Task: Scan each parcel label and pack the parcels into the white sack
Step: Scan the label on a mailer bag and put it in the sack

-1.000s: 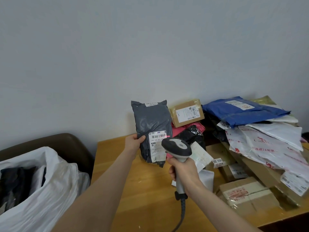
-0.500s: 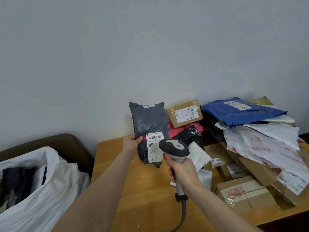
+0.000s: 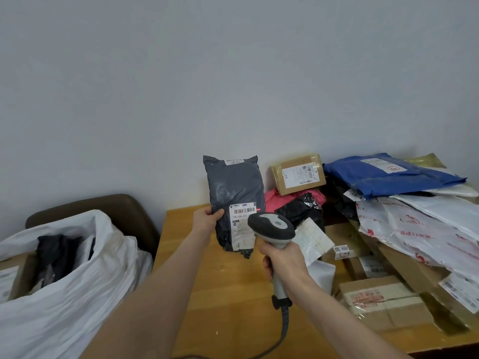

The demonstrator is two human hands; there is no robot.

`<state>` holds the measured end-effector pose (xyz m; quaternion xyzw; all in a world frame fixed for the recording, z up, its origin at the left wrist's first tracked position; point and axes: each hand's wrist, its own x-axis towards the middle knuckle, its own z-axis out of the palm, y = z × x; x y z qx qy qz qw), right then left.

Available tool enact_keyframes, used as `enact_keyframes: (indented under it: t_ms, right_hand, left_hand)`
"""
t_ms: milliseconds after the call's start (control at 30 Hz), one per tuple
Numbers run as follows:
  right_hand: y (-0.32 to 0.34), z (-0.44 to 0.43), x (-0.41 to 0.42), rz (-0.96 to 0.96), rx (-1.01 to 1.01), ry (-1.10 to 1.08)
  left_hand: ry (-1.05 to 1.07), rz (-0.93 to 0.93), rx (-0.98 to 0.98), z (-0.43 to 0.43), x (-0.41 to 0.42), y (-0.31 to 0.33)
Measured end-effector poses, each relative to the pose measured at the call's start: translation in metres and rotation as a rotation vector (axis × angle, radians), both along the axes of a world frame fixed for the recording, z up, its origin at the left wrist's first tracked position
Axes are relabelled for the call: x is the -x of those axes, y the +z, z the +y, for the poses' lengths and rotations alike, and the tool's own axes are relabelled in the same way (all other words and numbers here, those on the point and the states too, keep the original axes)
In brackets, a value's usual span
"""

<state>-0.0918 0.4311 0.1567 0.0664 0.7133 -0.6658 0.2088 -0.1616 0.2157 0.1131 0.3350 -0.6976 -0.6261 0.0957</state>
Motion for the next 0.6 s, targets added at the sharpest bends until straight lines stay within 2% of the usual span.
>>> enact_keyframes:
  t_ms: [300,467,600]
  right_hand:
    - [0.008,-0.064,0.001,0.052,0.154,0.143]
    - [0.022,-0.159,0.004,0.045,0.185,0.240]
    - [0.030,-0.251,-0.006,0.005,0.241,0.285]
  left_hand:
    - [0.110,0.047,0.040,-0.057,-0.056,0.021]
    - [0.214,0.153,0.075,-0.138,-0.100,0.044]
    - [0.338,0.167,0.126,-0.226,-0.134,0.058]
